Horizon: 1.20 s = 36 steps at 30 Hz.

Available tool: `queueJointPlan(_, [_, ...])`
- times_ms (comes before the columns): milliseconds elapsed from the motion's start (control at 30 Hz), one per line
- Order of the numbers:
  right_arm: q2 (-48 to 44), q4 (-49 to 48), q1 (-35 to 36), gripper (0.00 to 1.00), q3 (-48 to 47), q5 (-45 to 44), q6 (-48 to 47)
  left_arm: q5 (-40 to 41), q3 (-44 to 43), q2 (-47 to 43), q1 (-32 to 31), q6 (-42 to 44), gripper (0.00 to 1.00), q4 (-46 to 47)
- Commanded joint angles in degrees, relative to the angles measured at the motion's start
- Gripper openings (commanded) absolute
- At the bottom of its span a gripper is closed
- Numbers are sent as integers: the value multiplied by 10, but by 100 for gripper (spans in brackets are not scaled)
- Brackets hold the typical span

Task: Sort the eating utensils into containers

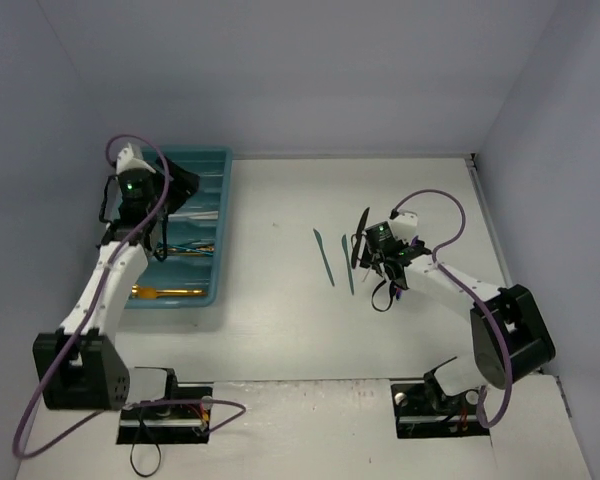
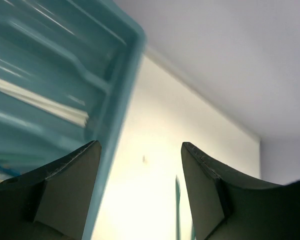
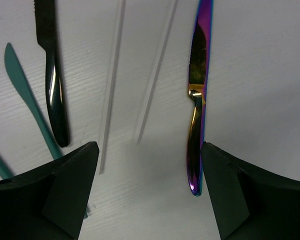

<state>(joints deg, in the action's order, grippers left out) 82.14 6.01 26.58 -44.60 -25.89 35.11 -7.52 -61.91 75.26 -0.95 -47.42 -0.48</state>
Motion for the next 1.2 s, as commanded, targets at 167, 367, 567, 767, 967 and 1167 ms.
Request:
queueJointPlan(167, [99,-12,-55,64,-81,-11,33,-24,64,-178,-97,245,62,-173])
queueJointPlan(367, [148,-36,-80,54,-89,23,40,-8,93,-203,-113,261,62,-181])
queueJointPlan(567, [178,-54,-93,43,-84,40,40,-7,93,-201,-125,264,62,-181])
queueJointPlan(767, [191,-54,-98,8,-76,30,45,-13,92,-196,-129,258,62,-181])
queueJointPlan(967, [141,-54,-101,0,-63,-6,22,-37,83,-197,-135,237,62,-180])
queueJointPlan(1167, [-20,-54,-73,0,-45,-36,-84,-90,51,-184,-158,195,62,-172])
